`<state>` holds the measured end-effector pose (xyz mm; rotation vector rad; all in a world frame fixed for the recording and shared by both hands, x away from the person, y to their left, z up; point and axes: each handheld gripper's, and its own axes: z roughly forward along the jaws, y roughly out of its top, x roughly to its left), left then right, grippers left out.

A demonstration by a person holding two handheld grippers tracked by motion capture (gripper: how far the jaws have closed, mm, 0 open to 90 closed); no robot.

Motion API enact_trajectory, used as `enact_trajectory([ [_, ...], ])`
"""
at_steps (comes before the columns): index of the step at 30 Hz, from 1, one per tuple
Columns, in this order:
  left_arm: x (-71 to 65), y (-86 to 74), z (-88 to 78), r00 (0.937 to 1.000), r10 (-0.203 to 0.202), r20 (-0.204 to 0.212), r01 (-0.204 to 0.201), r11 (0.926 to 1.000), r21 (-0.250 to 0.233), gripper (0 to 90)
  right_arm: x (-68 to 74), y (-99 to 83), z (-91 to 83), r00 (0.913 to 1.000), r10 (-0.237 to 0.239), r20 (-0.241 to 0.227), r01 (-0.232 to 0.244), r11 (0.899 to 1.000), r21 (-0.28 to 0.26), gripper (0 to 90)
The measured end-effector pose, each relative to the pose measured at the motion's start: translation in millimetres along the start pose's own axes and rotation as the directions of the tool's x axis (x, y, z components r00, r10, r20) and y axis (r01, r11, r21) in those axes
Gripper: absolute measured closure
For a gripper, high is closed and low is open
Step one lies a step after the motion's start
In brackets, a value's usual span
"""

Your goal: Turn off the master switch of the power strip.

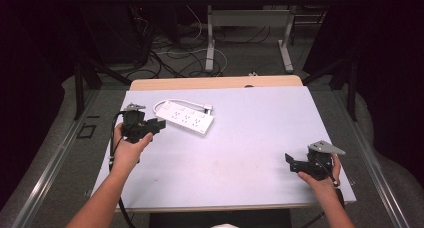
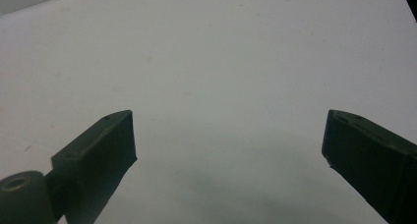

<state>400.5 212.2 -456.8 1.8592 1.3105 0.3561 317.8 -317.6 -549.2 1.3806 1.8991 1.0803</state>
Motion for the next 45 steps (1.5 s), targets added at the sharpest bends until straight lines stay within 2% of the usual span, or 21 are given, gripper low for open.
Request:
enact_trajectory([
  [6, -0.3, 11.3, 8.8, 0.9998, -0.018, 0.007, 0.018, 0.9995, 0.027, 66.5, 0.4, 0.0, -0.2, 1.0, 0.001, 0.006, -0.001, 1.0, 0.006, 5.6],
  [14, 0.9, 22.1, 24.0, 0.9993, -0.032, -0.018, 0.033, 0.9971, 0.069, 73.1, 0.3, -0.9, 1.3, 1.0, 0.002, 0.005, -0.002, 1.0, 0.004, 5.6],
  [22, 6.7, 33.1, 34.6, 0.9984, -0.042, -0.038, 0.045, 0.9963, 0.073, 78.0, 1.1, -1.1, 2.1, 0.9998, 0.006, 0.019, -0.006, 1.0, -0.004, 5.6],
  [24, 7.7, 34.2, 37.7, 0.9973, -0.057, -0.045, 0.06, 0.9961, 0.064, 79.5, 1.3, -1.1, 1.9, 0.9998, 0.007, 0.018, -0.007, 1.0, -0.002, 5.6],
  [27, 9.3, 37.6, 39.8, 0.9976, -0.048, -0.05, 0.052, 0.9952, 0.083, 81.3, 1.2, -1.7, 2.4, 0.9998, 0.004, 0.019, -0.004, 1.0, 0.004, 5.5],
  [32, 11.2, 42.5, 43.5, 0.9964, -0.056, -0.063, 0.061, 0.9951, 0.077, 86.7, 1.6, -1.8, 2.9, 0.9997, 0.005, 0.023, -0.005, 1.0, 0.005, 5.4],
  [33, 11.2, 42.6, 45.0, 0.9958, -0.063, -0.066, 0.067, 0.9957, 0.064, 88.1, 1.3, -1.6, 2.5, 0.9999, 0.002, 0.015, -0.002, 1.0, 0.012, 5.3],
  [36, 12.2, 43.9, 47.1, 0.9939, -0.075, -0.081, 0.081, 0.9944, 0.069, 90.0, 2.2, -1.6, 2.8, 0.9998, 0.002, 0.017, -0.002, 1.0, 0.012, 5.1],
  [38, 12.6, 43.7, 50.1, 0.9909, -0.09, -0.1, 0.095, 0.9945, 0.045, 90.0, 3.1, -1.8, 2.8, 0.9998, 0.009, 0.017, -0.009, 1.0, 0.015, 5.0],
  [45, 19.7, 51.0, 53.8, 0.9872, -0.108, -0.117, 0.116, 0.9912, 0.064, 90.0, 3.8, -2.2, 3.6, 0.9999, -0.002, 0.012, 0.002, 1.0, 0.019, 4.9],
])
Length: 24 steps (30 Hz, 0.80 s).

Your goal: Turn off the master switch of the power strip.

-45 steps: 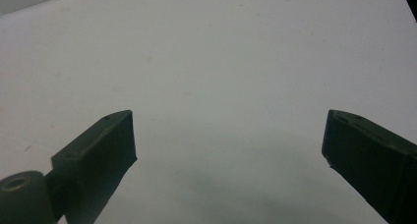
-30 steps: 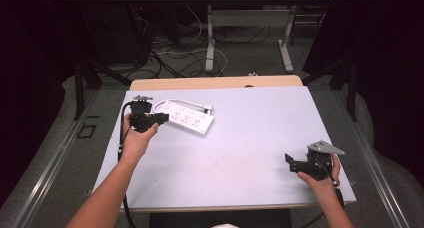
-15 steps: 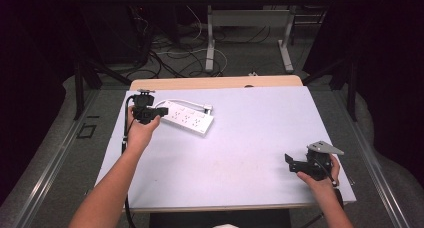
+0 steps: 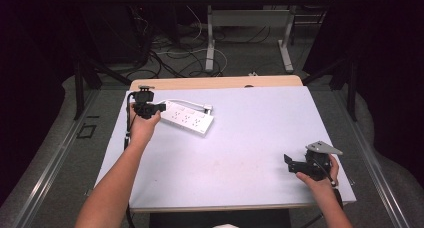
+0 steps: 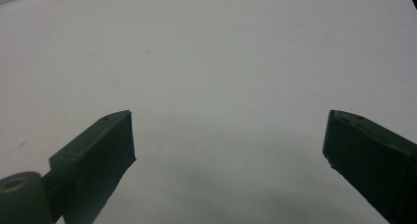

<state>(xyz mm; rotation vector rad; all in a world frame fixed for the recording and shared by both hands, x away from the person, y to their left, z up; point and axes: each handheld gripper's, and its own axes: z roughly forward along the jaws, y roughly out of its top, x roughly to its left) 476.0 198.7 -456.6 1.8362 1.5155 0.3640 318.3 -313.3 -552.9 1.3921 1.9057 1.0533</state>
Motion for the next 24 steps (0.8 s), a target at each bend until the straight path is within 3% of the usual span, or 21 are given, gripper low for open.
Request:
enact_trajectory([
  [7, 2.0, 12.4, 2.6, 0.9995, -0.008, -0.029, 0.008, 0.9999, -0.01, 90.0, 0.6, 0.5, 0.1, 0.9999, 0.001, -0.014, -0.001, 1.0, -0.012, 3.2],
  [14, 0.7, 26.2, 5.5, 0.9985, 0.017, -0.052, -0.014, 0.999, 0.043, 90.0, 6.8, 0.0, 0.3, 0.9997, 0.0, -0.026, 0.0, 1.0, -0.013, 2.3],
  [17, 1.1, 29.5, 9.8, 0.9984, 0.013, -0.056, -0.011, 0.9994, 0.033, 90.0, 9.0, -0.2, -0.4, 0.9994, -0.006, -0.034, 0.006, 1.0, -0.001, 1.6],
  [24, 3.5, 37.3, 19.3, 0.9986, -0.007, -0.052, 0.011, 0.9973, 0.073, 90.0, 7.3, -0.7, 1.4, 0.9995, -0.001, -0.032, 0.001, 1.0, 0.005, 1.5],
])
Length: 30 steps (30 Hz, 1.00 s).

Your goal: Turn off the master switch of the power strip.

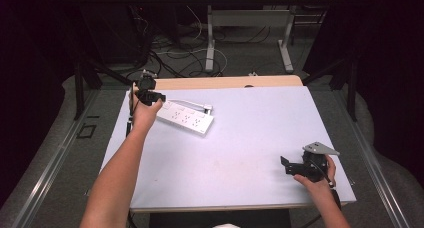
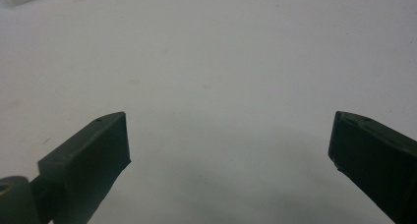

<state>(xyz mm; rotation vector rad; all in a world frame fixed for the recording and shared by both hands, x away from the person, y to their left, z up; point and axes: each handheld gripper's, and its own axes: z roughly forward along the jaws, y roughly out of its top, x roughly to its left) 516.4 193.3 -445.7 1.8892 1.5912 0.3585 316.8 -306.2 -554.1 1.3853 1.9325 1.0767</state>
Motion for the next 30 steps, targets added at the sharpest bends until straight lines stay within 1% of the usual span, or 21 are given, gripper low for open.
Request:
enact_trajectory([
  [2, 0.2, 1.0, 4.3, 1.0, 0.0, -0.002, 0.0, 1.0, -0.006, 90.0, -0.1, -0.4, 0.6, 1.0, 0.001, 0.003, -0.001, 1.0, 0.001, 1.6],
  [4, 1.2, 2.5, 7.2, 0.9999, 0.011, 0.002, -0.011, 0.9997, 0.019, 90.0, -0.4, -0.3, 0.0, 1.0, -0.001, 0.008, 0.001, 1.0, 0.003, 1.5],
  [5, 1.2, 2.2, 11.2, 0.9999, 0.012, -0.005, -0.012, 0.9999, 0.011, 90.0, -0.8, -0.2, -0.3, 1.0, -0.002, 0.01, 0.002, 1.0, 0.001, 1.5],
  [8, 4.0, 2.3, 20.1, 0.9999, 0.001, -0.014, 0.0, 0.9998, 0.022, 90.0, -1.3, 0.1, -0.3, 0.9999, 0.0, 0.013, 0.0, 1.0, -0.01, 1.4],
  [10, 6.7, 2.4, 24.9, 0.9999, -0.005, -0.014, 0.005, 0.9995, 0.031, 90.0, -1.6, -0.1, -0.6, 1.0, 0.004, 0.007, -0.004, 1.0, -0.001, 1.5],
  [13, 9.7, 2.1, 30.7, 0.9996, -0.003, -0.027, 0.004, 0.9994, 0.035, 90.0, -1.5, -0.9, 0.0, 0.9999, 0.008, 0.008, -0.008, 1.0, 0.005, 1.5],
  [15, 12.4, 2.2, 33.5, 0.9998, -0.003, -0.018, 0.004, 0.9992, 0.039, 90.0, -2.2, -1.2, 0.1, 1.0, 0.005, 0.007, -0.005, 1.0, 0.004, 1.4],
  [16, 14.5, 2.5, 33.7, 0.9999, -0.002, -0.014, 0.003, 0.9987, 0.05, 90.0, -2.6, -1.4, 0.1, 1.0, 0.006, 0.007, -0.006, 1.0, 0.003, 1.4],
  [17, 16.3, 2.1, 35.4, 0.9998, -0.005, -0.017, 0.006, 0.9991, 0.042, 90.0, -3.5, -1.9, 0.3, 1.0, 0.001, 0.009, -0.001, 1.0, 0.004, 1.4],
  [18, 17.6, 2.0, 36.2, 0.9997, -0.017, -0.018, 0.018, 0.999, 0.04, 90.0, -3.6, -2.1, 0.3, 0.9999, 0.011, 0.009, -0.011, 1.0, 0.007, 1.4],
  [19, 19.2, 1.8, 37.1, 0.9996, -0.02, -0.019, 0.021, 0.9991, 0.038, 90.0, -4.0, -2.2, -0.2, 0.9998, 0.014, 0.014, -0.014, 1.0, 0.012, 1.5],
  [20, 20.5, 1.8, 37.4, 0.9994, -0.019, -0.027, 0.02, 0.9989, 0.043, 90.0, -4.6, -2.5, 0.3, 0.9999, 0.013, 0.01, -0.013, 1.0, 0.007, 1.4],
  [21, 21.4, 1.5, 38.6, 0.9991, -0.026, -0.033, 0.028, 0.999, 0.036, 90.0, -5.1, -2.5, 0.2, 0.9999, 0.01, 0.012, -0.01, 1.0, 0.005, 1.4],
  [22, 23.2, 2.2, 38.2, 0.9993, -0.027, -0.025, 0.028, 0.9981, 0.055, 90.0, -4.7, -2.4, 0.0, 0.9998, 0.015, 0.011, -0.015, 1.0, 0.006, 1.4],
  [23, 23.2, 1.6, 40.5, 0.9989, -0.037, -0.03, 0.038, 0.9986, 0.036, 90.0, -4.6, -2.2, -0.1, 0.9998, 0.014, 0.011, -0.014, 1.0, 0.005, 1.4],
  [25, 24.9, 1.8, 43.0, 0.999, -0.033, -0.03, 0.034, 0.9985, 0.043, 90.0, -4.4, -2.2, 0.0, 0.9999, 0.009, 0.011, -0.009, 1.0, 0.002, 1.4],
  [27, 25.7, 1.6, 46.9, 0.9983, -0.047, -0.035, 0.049, 0.9983, 0.034, 90.0, -3.4, -2.3, -0.1, 0.9998, 0.019, 0.01, -0.019, 1.0, 0.007, 1.4],
  [30, 28.6, 1.0, 53.3, 0.9973, -0.066, -0.032, 0.067, 0.9972, 0.034, 90.0, -5.3, -3.4, 1.7, 0.9998, 0.009, 0.015, -0.01, 1.0, 0.013, 1.5],
])
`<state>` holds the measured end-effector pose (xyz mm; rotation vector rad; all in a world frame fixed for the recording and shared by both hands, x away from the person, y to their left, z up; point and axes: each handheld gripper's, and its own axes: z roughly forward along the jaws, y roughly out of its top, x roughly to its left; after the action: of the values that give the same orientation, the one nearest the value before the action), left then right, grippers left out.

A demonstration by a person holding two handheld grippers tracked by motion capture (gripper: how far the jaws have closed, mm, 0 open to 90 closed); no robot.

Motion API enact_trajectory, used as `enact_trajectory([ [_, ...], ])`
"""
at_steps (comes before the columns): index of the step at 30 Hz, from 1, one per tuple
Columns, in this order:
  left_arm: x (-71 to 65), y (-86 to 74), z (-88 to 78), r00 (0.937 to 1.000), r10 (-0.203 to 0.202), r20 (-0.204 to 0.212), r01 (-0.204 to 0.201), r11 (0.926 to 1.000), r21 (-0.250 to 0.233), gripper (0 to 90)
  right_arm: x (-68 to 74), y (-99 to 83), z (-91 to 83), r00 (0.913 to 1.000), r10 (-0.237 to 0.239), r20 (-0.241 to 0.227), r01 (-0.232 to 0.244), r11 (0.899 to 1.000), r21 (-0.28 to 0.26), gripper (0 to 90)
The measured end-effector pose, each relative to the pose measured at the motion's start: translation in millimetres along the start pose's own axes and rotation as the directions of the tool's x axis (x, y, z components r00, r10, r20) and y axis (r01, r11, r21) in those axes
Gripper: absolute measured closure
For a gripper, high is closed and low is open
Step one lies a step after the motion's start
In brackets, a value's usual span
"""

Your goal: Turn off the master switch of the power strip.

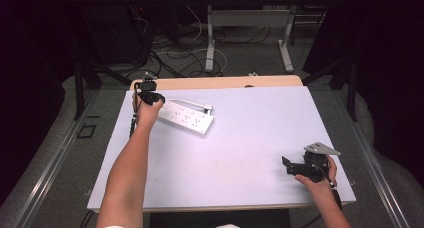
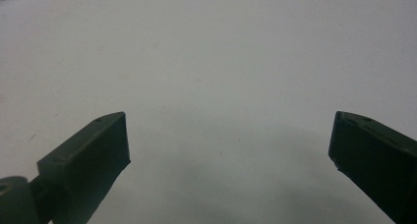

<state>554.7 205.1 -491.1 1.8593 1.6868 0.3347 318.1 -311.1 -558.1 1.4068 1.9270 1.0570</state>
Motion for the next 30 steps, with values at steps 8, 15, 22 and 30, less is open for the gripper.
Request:
enact_trajectory([
  [8, 2.8, -0.2, 12.8, 0.9998, 0.013, -0.016, -0.013, 0.9995, 0.027, 90.0, -2.3, -0.8, -1.4, 1.0, -0.002, 0.001, 0.003, 1.0, -0.004, 1.4],
  [15, 1.0, -1.3, 24.6, 0.9988, 0.03, -0.038, -0.03, 0.9995, 0.012, 90.0, -1.5, -1.0, -2.1, 0.9999, 0.015, 0.001, -0.015, 1.0, -0.009, 1.4],
  [22, -0.8, -3.0, 34.0, 0.9983, 0.033, -0.048, -0.033, 0.9995, 0.004, 90.0, -1.2, -0.2, -3.4, 0.9999, 0.01, -0.012, -0.011, 1.0, -0.01, 1.4],
  [30, -2.4, -2.9, 36.6, 0.9977, 0.043, -0.053, -0.043, 0.9991, -0.003, 90.0, -0.5, -0.4, -3.0, 0.9998, 0.013, -0.014, -0.013, 1.0, -0.008, 1.5],
])
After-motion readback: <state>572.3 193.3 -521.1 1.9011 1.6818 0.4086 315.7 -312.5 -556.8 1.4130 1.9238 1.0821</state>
